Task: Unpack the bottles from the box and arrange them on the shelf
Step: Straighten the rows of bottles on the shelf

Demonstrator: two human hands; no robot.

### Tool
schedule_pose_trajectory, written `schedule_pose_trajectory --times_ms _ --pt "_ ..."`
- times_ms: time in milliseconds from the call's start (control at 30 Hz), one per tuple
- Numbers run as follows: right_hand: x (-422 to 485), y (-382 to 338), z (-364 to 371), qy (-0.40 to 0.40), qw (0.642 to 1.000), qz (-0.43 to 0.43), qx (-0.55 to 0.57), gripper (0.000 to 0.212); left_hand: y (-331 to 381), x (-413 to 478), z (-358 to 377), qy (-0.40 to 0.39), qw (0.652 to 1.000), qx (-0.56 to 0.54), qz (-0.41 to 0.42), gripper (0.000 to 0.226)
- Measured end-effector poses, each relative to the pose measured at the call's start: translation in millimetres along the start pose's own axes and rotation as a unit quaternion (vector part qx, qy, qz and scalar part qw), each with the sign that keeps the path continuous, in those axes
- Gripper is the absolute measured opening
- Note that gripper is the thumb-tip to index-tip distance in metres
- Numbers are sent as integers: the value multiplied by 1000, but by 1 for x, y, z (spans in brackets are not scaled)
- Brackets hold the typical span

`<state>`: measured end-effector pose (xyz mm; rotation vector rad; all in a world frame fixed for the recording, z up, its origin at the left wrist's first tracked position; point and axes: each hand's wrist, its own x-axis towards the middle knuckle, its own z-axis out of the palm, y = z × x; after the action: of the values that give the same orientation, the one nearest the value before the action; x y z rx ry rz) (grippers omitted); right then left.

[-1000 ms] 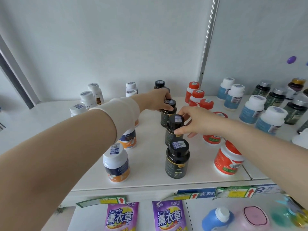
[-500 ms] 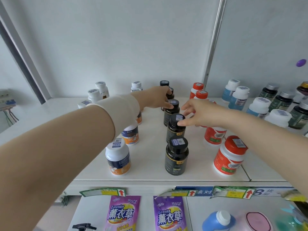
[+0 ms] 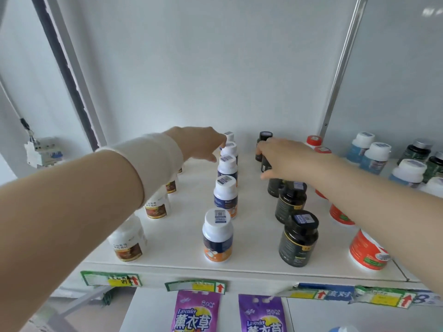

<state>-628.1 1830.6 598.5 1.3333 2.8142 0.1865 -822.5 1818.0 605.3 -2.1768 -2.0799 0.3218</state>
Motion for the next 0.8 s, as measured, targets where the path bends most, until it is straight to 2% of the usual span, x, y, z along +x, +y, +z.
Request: schedule_pose_trajectory --times_ms 67,200,300,400,500,567,800 --pt "2 -12 2 -15 996 7 86 62 -8 1 9 1 998 -66 5 48" --pt "-3 -35 15 -62 964 35 258 67 -14 14 23 4 985 -174 20 56" --pt "-3 -50 28 -54 952 42 298 55 -6 20 33 -7 973 -228 42 60" --pt "-3 -60 38 -30 940 48 336 24 2 23 40 -3 967 -247 61 57" --pt "-2 -64 44 -14 921 73 383 26 3 27 42 7 965 -254 66 50" --pt "-2 -64 44 -17 910 90 405 35 1 28 43 5 961 -271 64 49" --pt "1 -59 44 -38 899 93 426 38 2 25 44 5 950 -305 67 47"
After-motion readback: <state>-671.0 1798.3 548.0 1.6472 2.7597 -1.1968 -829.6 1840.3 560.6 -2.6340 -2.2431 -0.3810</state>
